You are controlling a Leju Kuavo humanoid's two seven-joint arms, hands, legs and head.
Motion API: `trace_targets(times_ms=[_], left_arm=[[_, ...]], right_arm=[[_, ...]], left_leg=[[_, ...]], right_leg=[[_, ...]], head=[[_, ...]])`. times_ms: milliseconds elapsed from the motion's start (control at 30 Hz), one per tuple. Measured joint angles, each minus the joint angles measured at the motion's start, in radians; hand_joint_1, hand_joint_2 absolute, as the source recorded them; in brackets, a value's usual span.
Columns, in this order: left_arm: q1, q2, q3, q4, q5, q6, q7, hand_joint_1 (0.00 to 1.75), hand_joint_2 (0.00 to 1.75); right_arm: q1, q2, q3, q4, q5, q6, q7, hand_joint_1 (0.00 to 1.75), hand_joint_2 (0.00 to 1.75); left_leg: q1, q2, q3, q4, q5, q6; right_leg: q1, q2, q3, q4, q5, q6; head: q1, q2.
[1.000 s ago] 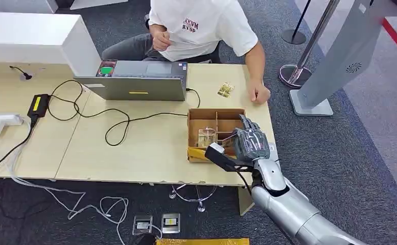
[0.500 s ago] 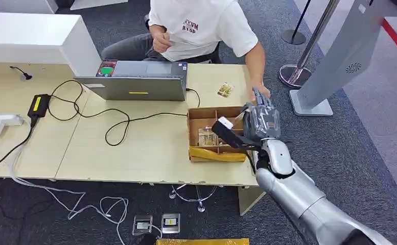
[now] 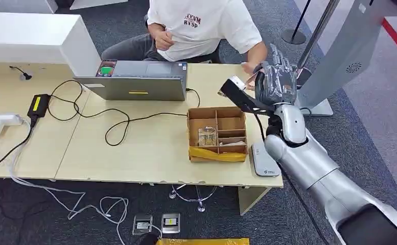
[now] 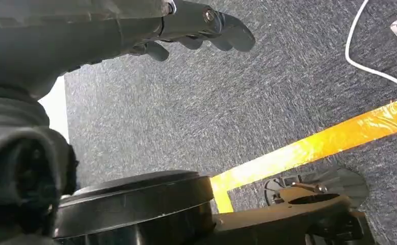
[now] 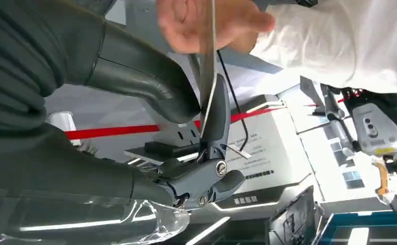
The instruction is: Pass the card to the sensor for recognition and then transmit it.
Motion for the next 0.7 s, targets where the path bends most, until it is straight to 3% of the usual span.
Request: trace_targets(times_ms=[233,600,633,667,700], left_arm=[[0.0,0.0,0.0,0.0,-0.007,0.001,-0.008,0.0,0.0],[-0.006,0.0,-0.002,0.0,-0.03,-0.005,-0.008,0.0,0.0],[-0.007,0.0,-0.002,0.0,-0.032,-0.005,-0.007,0.0,0.0],[-0.007,0.0,-0.002,0.0,-0.033,-0.005,-0.005,0.0,0.0],[-0.007,0.0,-0.002,0.0,-0.033,-0.005,-0.005,0.0,0.0]], right_arm=[[-0.038,0.028,0.005,0.042,-0.015,0.016,0.001,1.75,1.75],[-0.127,0.123,0.046,0.22,0.012,0.052,0.001,1.75,1.75],[-0.135,0.132,0.052,0.237,0.012,0.056,0.004,1.62,1.75],[-0.146,0.141,0.056,0.255,0.013,0.062,0.007,0.0,1.75],[-0.152,0.148,0.06,0.268,0.014,0.065,0.01,0.0,1.75]], left_leg=[[0.0,0.0,0.0,0.0,0.0,0.0],[0.0,-0.001,-0.001,0.0,0.0,0.0],[0.0,-0.001,-0.001,0.0,0.0,0.0],[0.0,-0.001,-0.001,0.0,0.0,0.0],[0.0,-0.001,-0.001,0.0,0.0,0.0]], right_leg=[[0.0,0.0,0.0,0.0,0.0,0.0],[0.0,0.0,0.0,0.0,0.0,0.0],[0.0,0.0,0.0,0.0,0.0,0.0],[0.0,0.0,0.0,0.0,0.0,0.0],[0.0,0.0,0.0,0.0,0.0,0.0]], head=[[0.0,0.0],[0.0,0.0],[0.0,0.0],[0.0,0.0],[0.0,0.0]])
